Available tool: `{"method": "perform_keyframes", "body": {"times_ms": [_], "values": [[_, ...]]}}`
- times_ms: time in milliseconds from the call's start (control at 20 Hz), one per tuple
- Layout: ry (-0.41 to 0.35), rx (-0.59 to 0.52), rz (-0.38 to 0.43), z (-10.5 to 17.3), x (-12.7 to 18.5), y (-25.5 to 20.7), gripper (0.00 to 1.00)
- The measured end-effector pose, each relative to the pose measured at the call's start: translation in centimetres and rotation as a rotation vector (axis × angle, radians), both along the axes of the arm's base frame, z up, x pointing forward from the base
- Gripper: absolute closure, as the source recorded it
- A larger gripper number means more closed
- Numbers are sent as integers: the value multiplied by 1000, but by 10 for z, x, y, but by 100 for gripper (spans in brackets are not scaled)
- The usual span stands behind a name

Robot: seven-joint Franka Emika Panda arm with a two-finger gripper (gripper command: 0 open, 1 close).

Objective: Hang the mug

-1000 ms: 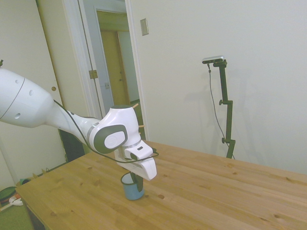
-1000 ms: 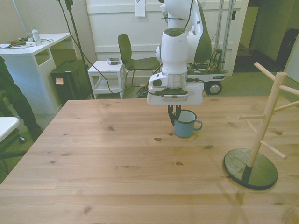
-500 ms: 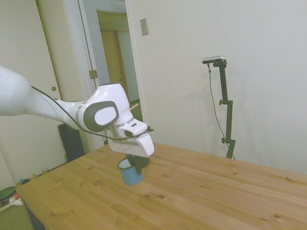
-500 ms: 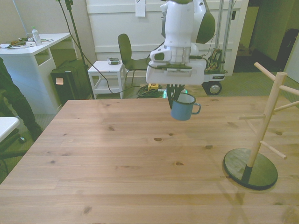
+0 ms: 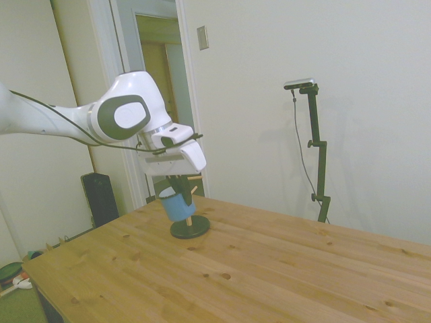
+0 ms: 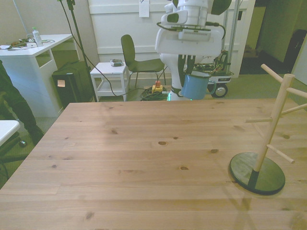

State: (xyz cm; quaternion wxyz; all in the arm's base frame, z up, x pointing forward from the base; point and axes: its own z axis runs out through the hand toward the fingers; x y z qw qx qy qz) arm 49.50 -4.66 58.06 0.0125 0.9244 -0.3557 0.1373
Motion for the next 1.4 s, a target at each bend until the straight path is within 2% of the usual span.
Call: {"method": "perform_keyframes", "body": {"times_ms": [300,600,850,1400], "values": [[-36,-8,23,55,-2,16,100],[-58,-11,45,92,-2,32,100],[-56,-10,59,100,10,44,100],[-49,-2,62,99,21,57,100]]}}
